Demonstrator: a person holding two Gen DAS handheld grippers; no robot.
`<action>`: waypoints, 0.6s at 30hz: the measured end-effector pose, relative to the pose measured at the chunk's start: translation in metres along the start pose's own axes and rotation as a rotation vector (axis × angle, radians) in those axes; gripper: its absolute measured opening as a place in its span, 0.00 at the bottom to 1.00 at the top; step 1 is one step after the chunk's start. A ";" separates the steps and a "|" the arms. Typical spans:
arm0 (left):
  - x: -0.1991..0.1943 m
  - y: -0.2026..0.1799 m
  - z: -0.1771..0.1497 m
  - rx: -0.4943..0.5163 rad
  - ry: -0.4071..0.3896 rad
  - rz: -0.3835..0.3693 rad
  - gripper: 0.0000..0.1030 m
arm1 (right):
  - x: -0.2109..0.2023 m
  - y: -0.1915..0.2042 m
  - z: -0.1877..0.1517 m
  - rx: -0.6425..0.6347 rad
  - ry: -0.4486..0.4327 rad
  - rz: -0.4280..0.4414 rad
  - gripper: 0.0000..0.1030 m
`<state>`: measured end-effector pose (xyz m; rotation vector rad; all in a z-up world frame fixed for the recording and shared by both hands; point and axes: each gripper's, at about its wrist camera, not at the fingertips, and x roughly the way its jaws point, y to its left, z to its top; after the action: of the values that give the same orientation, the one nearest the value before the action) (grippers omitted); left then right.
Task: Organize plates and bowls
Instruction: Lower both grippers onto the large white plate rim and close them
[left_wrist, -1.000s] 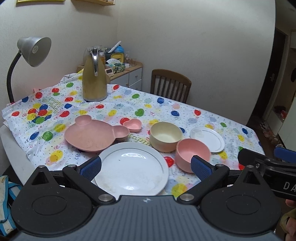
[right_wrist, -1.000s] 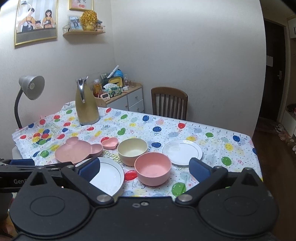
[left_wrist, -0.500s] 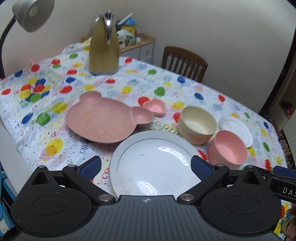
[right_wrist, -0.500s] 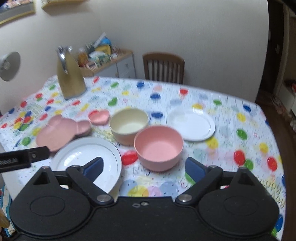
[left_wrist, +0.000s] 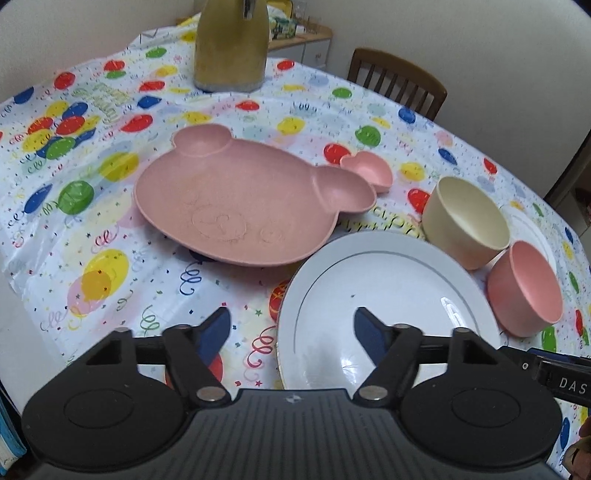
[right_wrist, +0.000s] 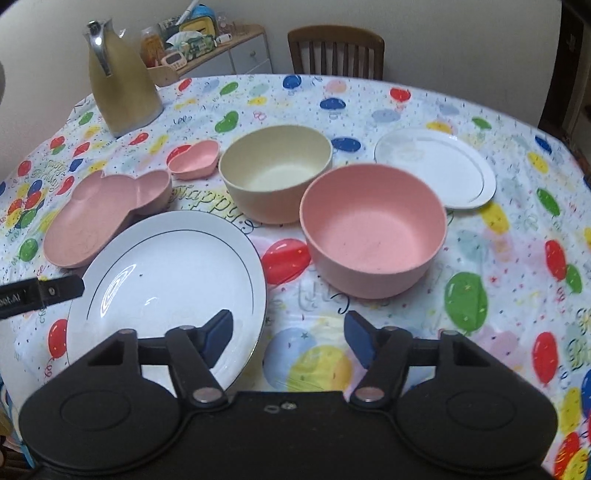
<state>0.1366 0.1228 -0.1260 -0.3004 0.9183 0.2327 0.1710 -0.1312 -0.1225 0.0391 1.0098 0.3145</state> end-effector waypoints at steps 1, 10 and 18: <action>0.003 0.002 0.000 0.001 0.008 -0.004 0.64 | 0.004 -0.001 -0.001 0.012 0.016 0.004 0.54; 0.023 0.009 0.000 -0.012 0.093 -0.057 0.36 | 0.023 0.004 0.003 0.033 0.074 0.052 0.29; 0.024 0.010 0.001 -0.011 0.106 -0.095 0.23 | 0.025 0.005 0.008 0.022 0.074 0.100 0.12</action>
<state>0.1478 0.1344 -0.1463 -0.3684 1.0048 0.1351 0.1884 -0.1186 -0.1381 0.0984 1.0867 0.3989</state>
